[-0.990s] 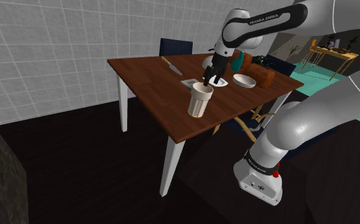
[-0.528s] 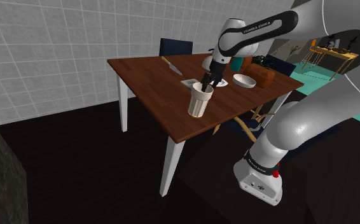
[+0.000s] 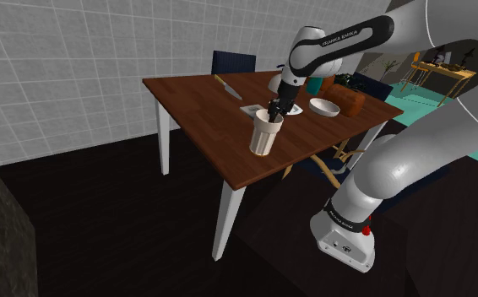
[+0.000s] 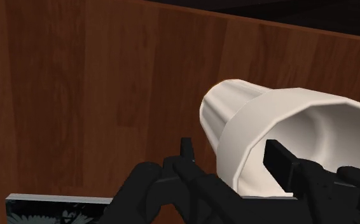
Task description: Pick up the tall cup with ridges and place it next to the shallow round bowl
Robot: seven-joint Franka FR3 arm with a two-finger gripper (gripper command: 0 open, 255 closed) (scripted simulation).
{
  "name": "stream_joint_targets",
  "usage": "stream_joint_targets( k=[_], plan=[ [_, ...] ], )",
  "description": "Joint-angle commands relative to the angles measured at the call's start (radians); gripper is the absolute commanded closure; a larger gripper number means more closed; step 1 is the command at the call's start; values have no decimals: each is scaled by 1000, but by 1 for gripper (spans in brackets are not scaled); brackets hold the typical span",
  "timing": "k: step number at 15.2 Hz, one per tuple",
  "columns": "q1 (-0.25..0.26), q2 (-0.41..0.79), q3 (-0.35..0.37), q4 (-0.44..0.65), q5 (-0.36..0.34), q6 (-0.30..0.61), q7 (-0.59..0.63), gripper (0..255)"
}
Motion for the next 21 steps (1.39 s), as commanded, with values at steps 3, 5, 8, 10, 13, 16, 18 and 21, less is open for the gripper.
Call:
stream_joint_targets(
  k=[3, 5, 8, 10, 13, 16, 18, 21],
  plan=[
    [0, 0, 0, 0, 0, 0, 0, 255],
    [0, 0, 0, 0, 0, 0, 0, 255],
    [0, 0, 0, 0, 0, 0, 0, 255],
    [-1, -8, 2, 8, -1, -15, 2, 255],
    [-2, -30, 8, 33, -4, -62, 8, 255],
    [-3, -49, 13, 59, -6, -108, 13, 255],
    [-4, -61, 16, 78, -7, -138, 16, 255],
    [-4, -75, 21, 108, -7, -182, 21, 255]
  ],
)
